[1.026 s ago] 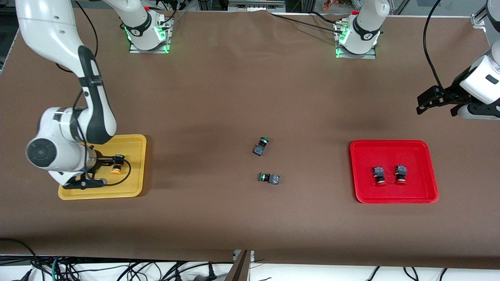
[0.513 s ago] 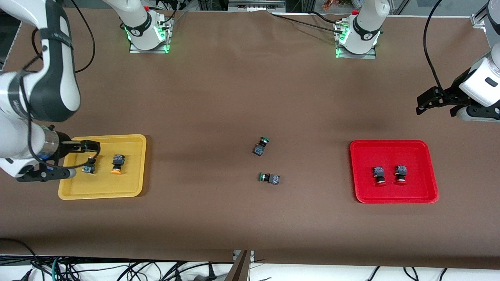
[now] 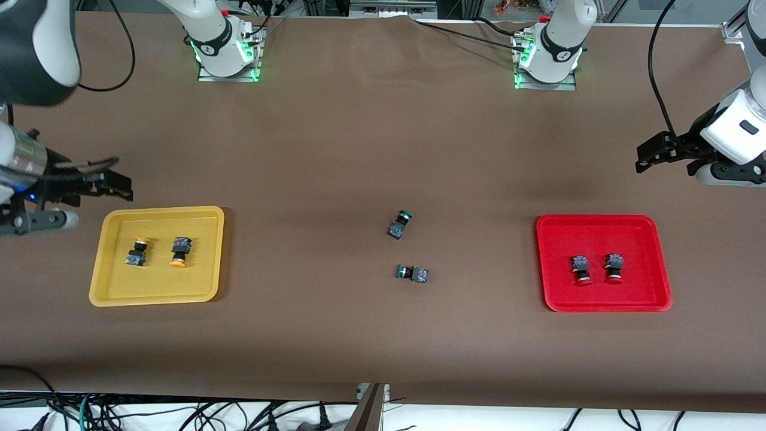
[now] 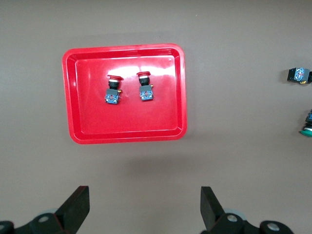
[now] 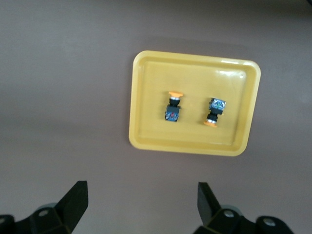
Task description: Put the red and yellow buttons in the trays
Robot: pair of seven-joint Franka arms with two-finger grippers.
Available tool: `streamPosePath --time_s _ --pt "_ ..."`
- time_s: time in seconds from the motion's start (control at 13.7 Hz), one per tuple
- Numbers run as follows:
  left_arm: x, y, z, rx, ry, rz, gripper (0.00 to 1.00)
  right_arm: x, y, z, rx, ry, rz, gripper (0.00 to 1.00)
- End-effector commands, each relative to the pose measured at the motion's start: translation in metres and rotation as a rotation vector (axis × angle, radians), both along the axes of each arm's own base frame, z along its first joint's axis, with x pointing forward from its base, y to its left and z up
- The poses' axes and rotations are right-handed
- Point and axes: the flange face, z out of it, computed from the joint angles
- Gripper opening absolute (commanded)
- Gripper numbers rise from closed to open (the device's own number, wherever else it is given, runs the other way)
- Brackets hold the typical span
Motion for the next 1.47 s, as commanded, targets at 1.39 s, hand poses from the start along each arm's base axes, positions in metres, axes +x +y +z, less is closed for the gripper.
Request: streamPosePath --time_s 1.39 --pt "0.002 -0.005 0.008 -0.024 0.005 -0.001 1.0 -0.054 -0.024 0.045 0.014 0.028 -0.012 1.0"
